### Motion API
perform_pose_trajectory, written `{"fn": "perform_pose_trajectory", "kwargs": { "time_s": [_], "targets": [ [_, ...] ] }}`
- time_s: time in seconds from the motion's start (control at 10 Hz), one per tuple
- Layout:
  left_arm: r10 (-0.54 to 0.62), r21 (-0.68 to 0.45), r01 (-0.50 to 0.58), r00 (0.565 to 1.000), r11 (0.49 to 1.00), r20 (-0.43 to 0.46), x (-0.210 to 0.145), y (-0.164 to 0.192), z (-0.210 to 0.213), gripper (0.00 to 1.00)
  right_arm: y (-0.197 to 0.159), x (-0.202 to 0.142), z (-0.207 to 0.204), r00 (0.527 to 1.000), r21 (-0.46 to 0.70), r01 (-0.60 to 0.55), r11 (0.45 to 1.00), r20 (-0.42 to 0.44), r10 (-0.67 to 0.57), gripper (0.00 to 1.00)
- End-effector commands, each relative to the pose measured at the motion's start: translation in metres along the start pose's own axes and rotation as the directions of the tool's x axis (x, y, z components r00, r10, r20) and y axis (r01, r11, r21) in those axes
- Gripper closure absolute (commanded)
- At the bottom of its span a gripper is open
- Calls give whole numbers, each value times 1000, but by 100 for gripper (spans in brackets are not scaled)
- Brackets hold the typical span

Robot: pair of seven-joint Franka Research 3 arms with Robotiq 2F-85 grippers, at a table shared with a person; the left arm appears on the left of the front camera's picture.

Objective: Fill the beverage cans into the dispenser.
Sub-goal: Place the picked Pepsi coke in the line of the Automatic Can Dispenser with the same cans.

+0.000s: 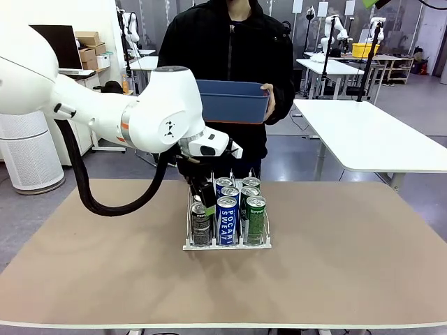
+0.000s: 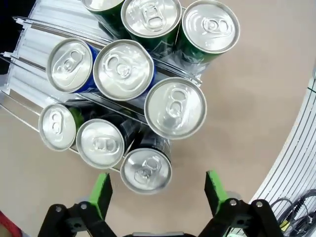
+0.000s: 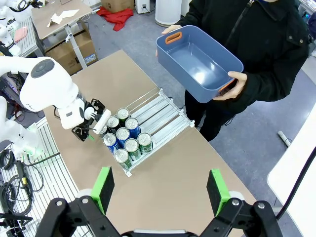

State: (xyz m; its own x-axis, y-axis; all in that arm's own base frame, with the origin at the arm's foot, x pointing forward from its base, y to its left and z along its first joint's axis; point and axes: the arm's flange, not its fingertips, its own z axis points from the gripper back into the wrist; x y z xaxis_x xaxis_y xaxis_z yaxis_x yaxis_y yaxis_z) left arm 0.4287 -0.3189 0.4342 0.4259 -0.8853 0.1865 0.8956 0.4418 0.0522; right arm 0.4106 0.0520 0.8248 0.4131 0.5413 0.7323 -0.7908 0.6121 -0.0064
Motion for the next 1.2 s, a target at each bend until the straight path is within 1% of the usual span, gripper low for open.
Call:
{"fn": "perform_pose_trajectory", "kwargs": {
  "time_s": [0.0,0.5,0.7,0.8,1.1],
  "targets": [
    [24,14,-23,1000,1000,-19,-6,-12,5,0,0,-1,-1,1000,3,2,1000,0,-2,0],
    [42,7,-42,999,999,-11,-7,-25,28,0,0,-1,-1,1000,3,2,1000,0,-2,0],
    [37,39,-36,999,999,-19,-8,-28,31,0,0,-1,-1,1000,3,2,1000,0,-2,0],
    [15,11,-15,1000,1000,-8,0,-20,29,0,0,-1,-1,1000,3,2,1000,0,-2,0],
    [15,11,-15,1000,1000,-8,0,-20,29,0,0,-1,-1,1000,3,2,1000,0,-2,0]
  ]
}}
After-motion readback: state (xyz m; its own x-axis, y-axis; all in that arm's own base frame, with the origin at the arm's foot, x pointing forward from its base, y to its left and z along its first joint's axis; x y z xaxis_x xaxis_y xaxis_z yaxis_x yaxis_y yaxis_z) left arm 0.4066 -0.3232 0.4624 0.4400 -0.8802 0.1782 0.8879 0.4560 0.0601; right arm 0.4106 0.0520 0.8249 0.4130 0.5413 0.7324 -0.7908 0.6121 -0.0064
